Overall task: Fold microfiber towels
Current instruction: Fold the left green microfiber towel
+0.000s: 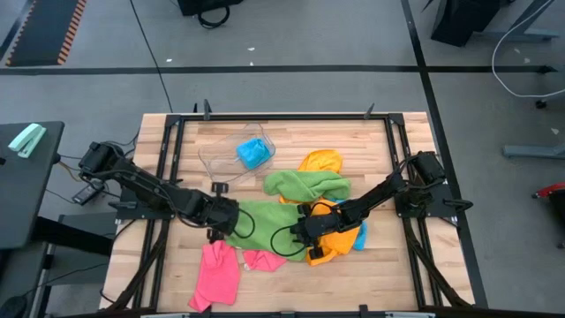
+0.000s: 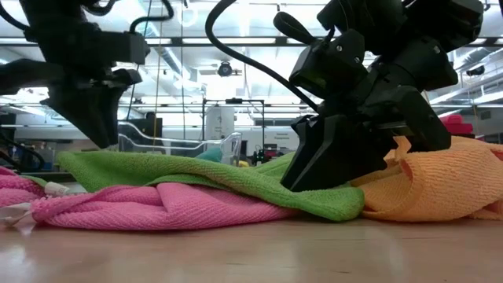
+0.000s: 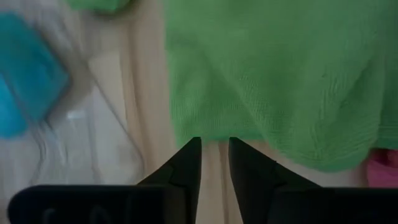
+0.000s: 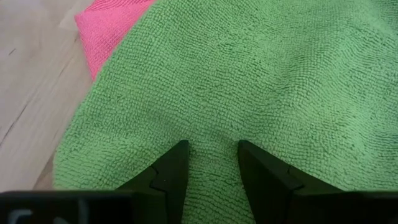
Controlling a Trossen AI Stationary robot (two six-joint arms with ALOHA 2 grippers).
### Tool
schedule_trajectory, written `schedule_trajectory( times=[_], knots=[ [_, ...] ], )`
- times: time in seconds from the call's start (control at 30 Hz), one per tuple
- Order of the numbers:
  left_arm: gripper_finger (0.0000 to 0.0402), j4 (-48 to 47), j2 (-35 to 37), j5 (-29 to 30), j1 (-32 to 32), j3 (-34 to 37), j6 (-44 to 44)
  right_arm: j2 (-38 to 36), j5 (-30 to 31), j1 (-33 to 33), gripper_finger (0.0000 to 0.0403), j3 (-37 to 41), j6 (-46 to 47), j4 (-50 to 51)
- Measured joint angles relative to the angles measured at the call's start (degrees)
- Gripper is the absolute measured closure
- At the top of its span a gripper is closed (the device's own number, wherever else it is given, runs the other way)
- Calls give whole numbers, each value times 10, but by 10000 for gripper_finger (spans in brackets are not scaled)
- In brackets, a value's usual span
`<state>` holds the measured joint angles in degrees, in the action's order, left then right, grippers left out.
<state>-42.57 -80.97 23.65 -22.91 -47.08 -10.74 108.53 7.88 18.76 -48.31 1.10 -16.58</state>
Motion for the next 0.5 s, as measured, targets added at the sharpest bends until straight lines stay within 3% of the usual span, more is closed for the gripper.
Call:
schedule_trajectory(
  times=[0.2, 0.37, 0.5],
  knots=[
    [299, 63, 0, 21, -22, 46, 144, 0, 0, 0, 254, 0, 3, -1],
    [283, 89, 0, 130, -42, 73, 191, 0, 0, 0, 254, 0, 7, -2],
    [271, 111, 0, 131, -45, 93, 236, 0, 0, 0, 254, 0, 3, -3]
  ],
)
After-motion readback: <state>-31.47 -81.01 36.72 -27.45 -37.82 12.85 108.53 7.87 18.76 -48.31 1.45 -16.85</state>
